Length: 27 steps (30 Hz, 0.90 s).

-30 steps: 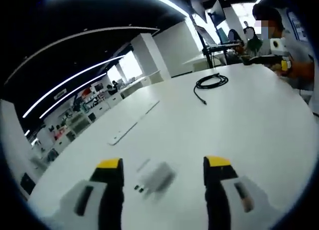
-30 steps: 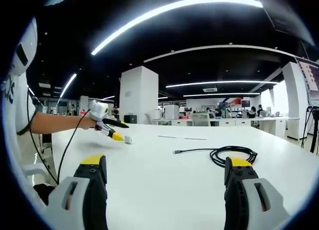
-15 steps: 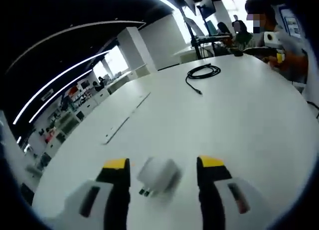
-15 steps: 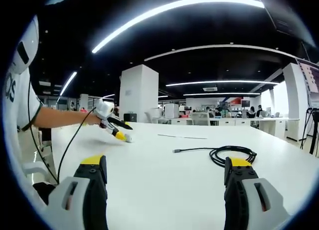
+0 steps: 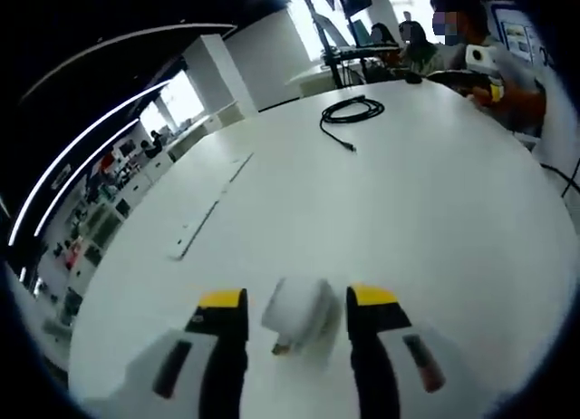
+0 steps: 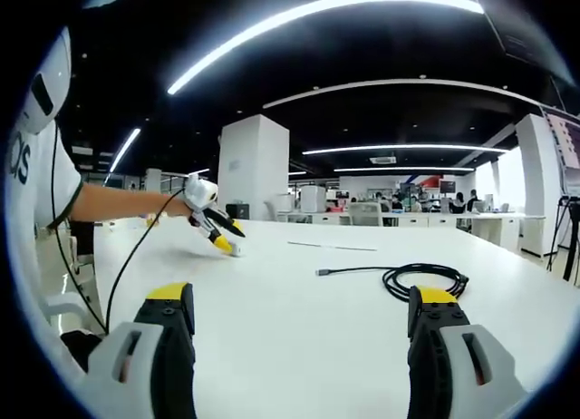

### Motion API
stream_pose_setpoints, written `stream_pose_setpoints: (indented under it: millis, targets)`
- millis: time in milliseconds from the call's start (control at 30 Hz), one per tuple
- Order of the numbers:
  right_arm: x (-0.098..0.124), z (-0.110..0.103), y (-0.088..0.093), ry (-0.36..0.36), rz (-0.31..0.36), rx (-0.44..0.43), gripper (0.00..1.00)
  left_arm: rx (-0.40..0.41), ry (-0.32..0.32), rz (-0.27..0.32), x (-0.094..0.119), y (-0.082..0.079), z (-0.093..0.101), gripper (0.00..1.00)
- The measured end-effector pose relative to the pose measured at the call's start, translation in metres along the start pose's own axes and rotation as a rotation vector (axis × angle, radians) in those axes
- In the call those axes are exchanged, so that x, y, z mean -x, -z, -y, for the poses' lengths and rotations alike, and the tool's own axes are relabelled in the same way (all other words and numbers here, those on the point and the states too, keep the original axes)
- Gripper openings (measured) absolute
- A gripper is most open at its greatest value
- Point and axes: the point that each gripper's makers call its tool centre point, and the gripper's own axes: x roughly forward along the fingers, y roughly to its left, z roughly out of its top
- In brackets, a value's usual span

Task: Plug the desk Type‑C cable into the charger adapter.

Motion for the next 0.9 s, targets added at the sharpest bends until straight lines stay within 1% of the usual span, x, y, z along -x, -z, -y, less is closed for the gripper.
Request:
stream_pose_setpoints:
  millis: [33,67,167,233,367,467,500,533,600,700,733,800,900]
  targets:
    - [0.0,0.0,0.0,0.0,0.0,0.001,1.0,0.005,0.008,-0.004,0.0,0.0,0.0,0.41]
    - [0.0,0.0,0.0,0.0,0.0,0.0,0.99,0.009,0.014,-0.006,-0.004,-0.006,0.005,0.41]
    - [0.001,0.0,0.001,0.0,-0.005,-0.003,0.99,0.013,0.032,-0.013,-0.006,-0.008,0.012,0.4]
    - [0.001,-0.001,0.002,-0.003,-0.006,-0.003,0.99,0.018,0.047,-0.006,-0.007,-0.011,0.016,0.38]
    - [0.001,0.0,0.001,-0.006,-0.004,-0.001,0.98,0.007,0.068,-0.034,-0.008,-0.005,0.012,0.37]
    - [0.001,0.001,0.001,-0.004,-0.002,-0.001,0.98,0.011,0.091,-0.042,-0.008,-0.007,0.017,0.36]
    - [0.001,0.001,0.001,-0.004,-0.002,-0.001,0.98,0.005,0.097,-0.055,-0.009,-0.006,0.018,0.35]
    - [0.001,0.001,0.001,-0.004,-0.003,-0.001,0.98,-0.005,0.101,-0.069,-0.008,-0.003,0.014,0.34]
    - [0.001,0.002,0.002,-0.003,-0.005,-0.002,0.98,-0.006,0.114,-0.086,-0.008,-0.001,0.012,0.34]
    - [0.001,0.001,0.001,-0.003,-0.001,-0.003,0.99,-0.012,0.136,-0.099,-0.009,-0.001,0.014,0.33]
    - [0.001,0.001,0.001,-0.003,-0.001,-0.002,0.99,-0.016,0.141,-0.107,-0.011,-0.003,0.016,0.32]
    - [0.002,0.002,0.001,0.0,-0.002,0.0,0.99,-0.021,0.149,-0.116,-0.012,-0.003,0.012,0.31]
    - [0.003,0.003,0.001,0.003,-0.002,-0.002,0.99,-0.025,0.169,-0.131,-0.013,-0.003,0.014,0.29]
